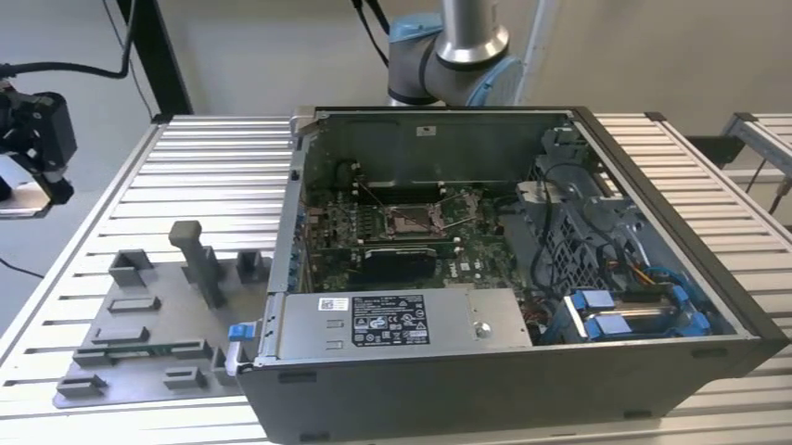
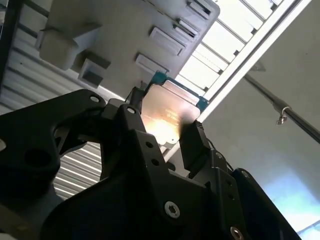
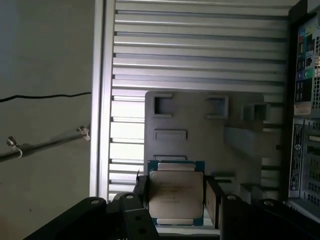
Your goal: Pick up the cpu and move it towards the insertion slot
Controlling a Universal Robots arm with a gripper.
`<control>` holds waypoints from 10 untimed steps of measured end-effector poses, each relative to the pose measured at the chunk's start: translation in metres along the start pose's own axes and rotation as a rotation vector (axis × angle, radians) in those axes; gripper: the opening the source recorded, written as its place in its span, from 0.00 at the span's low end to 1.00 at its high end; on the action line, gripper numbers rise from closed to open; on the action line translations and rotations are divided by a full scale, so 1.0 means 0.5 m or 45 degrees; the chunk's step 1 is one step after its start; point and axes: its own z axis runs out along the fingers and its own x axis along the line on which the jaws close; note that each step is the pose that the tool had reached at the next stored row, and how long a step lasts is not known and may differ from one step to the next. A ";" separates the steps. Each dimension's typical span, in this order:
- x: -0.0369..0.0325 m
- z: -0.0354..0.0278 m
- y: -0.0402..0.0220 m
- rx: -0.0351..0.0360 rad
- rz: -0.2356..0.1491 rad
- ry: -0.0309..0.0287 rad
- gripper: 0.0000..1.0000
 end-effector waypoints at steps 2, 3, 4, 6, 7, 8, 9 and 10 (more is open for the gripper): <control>0.000 -0.018 0.001 -0.0001 0.000 -0.0002 0.00; 0.000 -0.027 0.001 0.0000 0.000 -0.0001 0.00; 0.000 -0.037 0.001 -0.0002 0.000 -0.0003 0.00; 0.000 -0.053 0.002 0.0000 0.000 -0.0001 0.00; 0.000 -0.054 0.002 0.0000 0.000 0.0000 0.00; 0.000 -0.054 0.002 -0.0002 0.000 -0.0001 0.00; 0.000 -0.054 0.002 -0.0002 0.000 -0.0002 0.00; -0.001 -0.054 0.002 -0.0002 0.000 -0.0001 0.00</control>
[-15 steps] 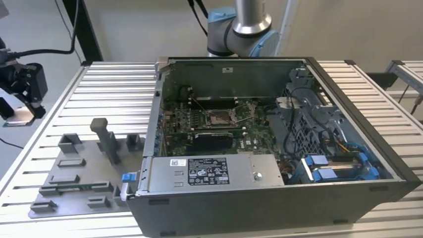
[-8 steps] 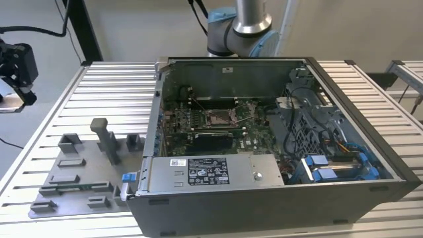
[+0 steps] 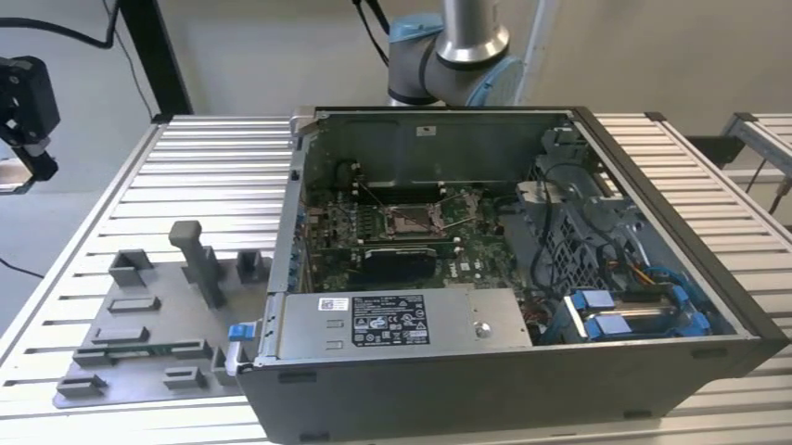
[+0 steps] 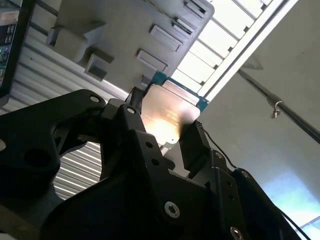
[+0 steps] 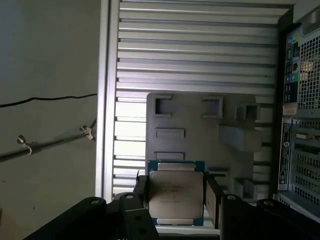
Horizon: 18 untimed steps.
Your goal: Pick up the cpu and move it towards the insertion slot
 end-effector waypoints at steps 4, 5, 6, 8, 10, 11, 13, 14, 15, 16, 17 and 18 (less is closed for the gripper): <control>-0.022 0.000 -0.001 0.0001 0.000 0.0006 0.00; -0.028 0.000 -0.001 -0.0001 0.000 0.0006 0.00; -0.035 0.000 -0.001 0.0000 0.000 0.0007 0.00; -0.048 0.000 -0.001 0.0001 0.000 0.0009 0.00; -0.063 0.000 -0.001 0.0000 0.000 0.0009 0.00; -0.070 0.000 -0.002 0.0001 0.000 0.0011 0.00; -0.084 0.000 -0.002 0.0001 0.000 0.0012 0.00; -0.091 0.000 -0.002 0.0001 0.000 0.0012 0.00; -0.097 0.000 -0.002 0.0000 0.000 0.0012 0.00; -0.102 0.000 -0.002 0.0000 0.000 0.0012 0.00; -0.107 0.000 -0.002 0.0000 0.000 0.0012 0.00; -0.112 0.000 -0.003 0.0001 0.000 0.0012 0.00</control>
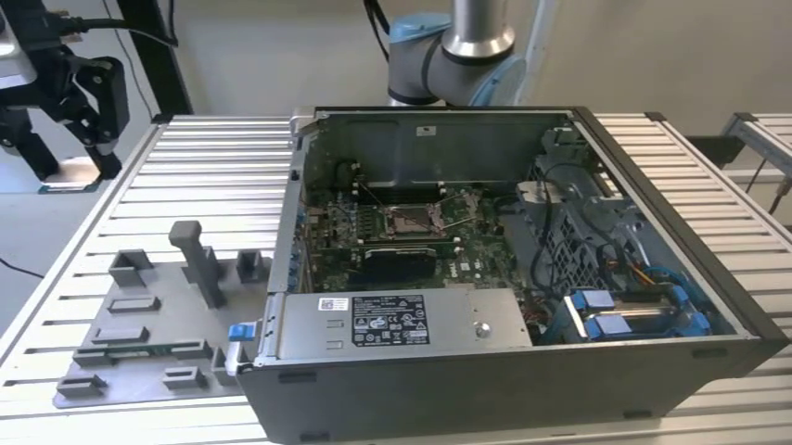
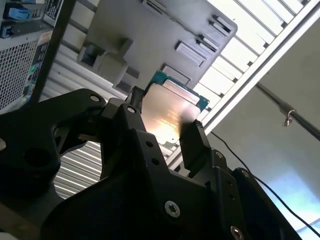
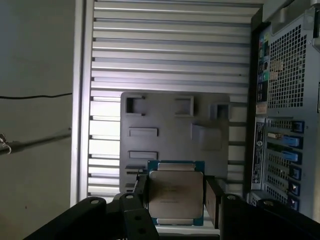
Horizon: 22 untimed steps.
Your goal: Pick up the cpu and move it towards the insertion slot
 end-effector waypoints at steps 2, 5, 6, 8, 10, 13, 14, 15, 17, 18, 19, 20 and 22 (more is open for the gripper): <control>-0.012 0.000 0.000 0.0000 0.000 0.0001 0.00; -0.028 0.000 -0.001 0.0000 0.000 0.0001 0.00; -0.033 0.000 -0.001 0.0000 0.000 0.0001 0.00; -0.043 0.000 -0.001 0.0000 0.000 0.0001 0.00; -0.052 0.000 -0.001 -0.0001 0.000 0.0001 0.00; -0.065 0.000 -0.002 0.0000 0.000 0.0002 0.00; -0.070 0.000 -0.002 -0.0001 0.000 0.0000 0.00; -0.074 0.000 -0.002 0.0000 0.000 0.0001 0.00; -0.083 0.000 -0.002 -0.0001 0.000 0.0001 0.00; -0.088 0.000 -0.002 -0.0001 0.000 0.0001 0.00; -0.092 0.000 -0.002 -0.0001 0.000 0.0001 0.00; -0.096 0.000 -0.002 0.0000 0.000 0.0002 0.00; -0.103 0.000 -0.002 0.0000 0.000 0.0002 0.00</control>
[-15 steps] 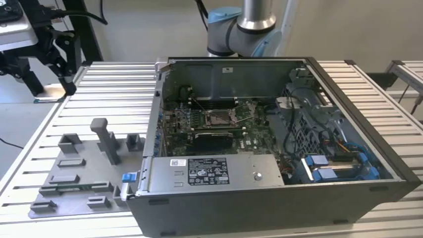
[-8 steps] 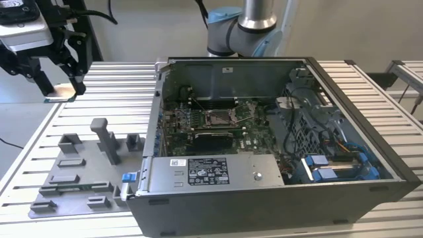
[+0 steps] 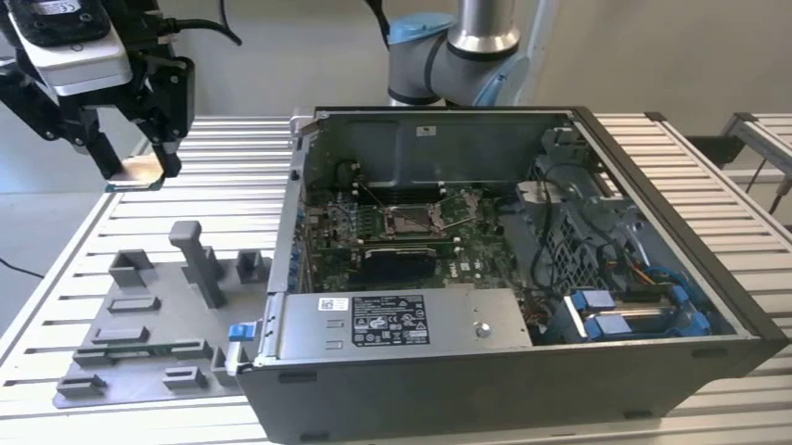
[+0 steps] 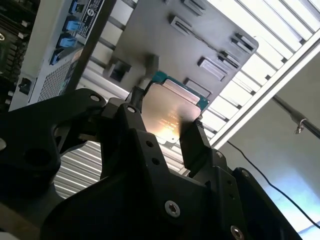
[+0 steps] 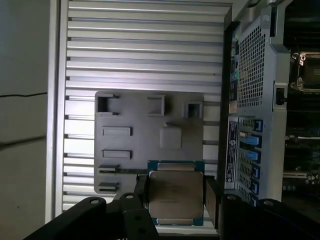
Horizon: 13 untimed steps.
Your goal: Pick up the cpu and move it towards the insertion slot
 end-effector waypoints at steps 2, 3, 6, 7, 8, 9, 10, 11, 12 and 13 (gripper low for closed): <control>-0.006 0.000 0.000 -0.0001 0.000 -0.0001 0.00; -0.009 0.000 0.000 0.0000 0.000 -0.0001 0.00; -0.018 0.000 0.000 -0.0001 0.000 -0.0001 0.00; -0.021 0.000 0.000 0.0000 0.000 -0.0001 0.00; -0.023 0.000 0.000 -0.0001 0.000 -0.0002 0.00; -0.026 0.000 -0.001 0.0000 0.000 -0.0002 0.00; -0.029 0.000 -0.001 0.0001 0.000 0.0000 0.00; -0.032 0.000 -0.001 0.0000 0.000 -0.0001 0.00; -0.034 0.000 -0.001 0.0000 0.000 -0.0001 0.00; -0.037 0.000 -0.001 0.0001 0.000 -0.0001 0.00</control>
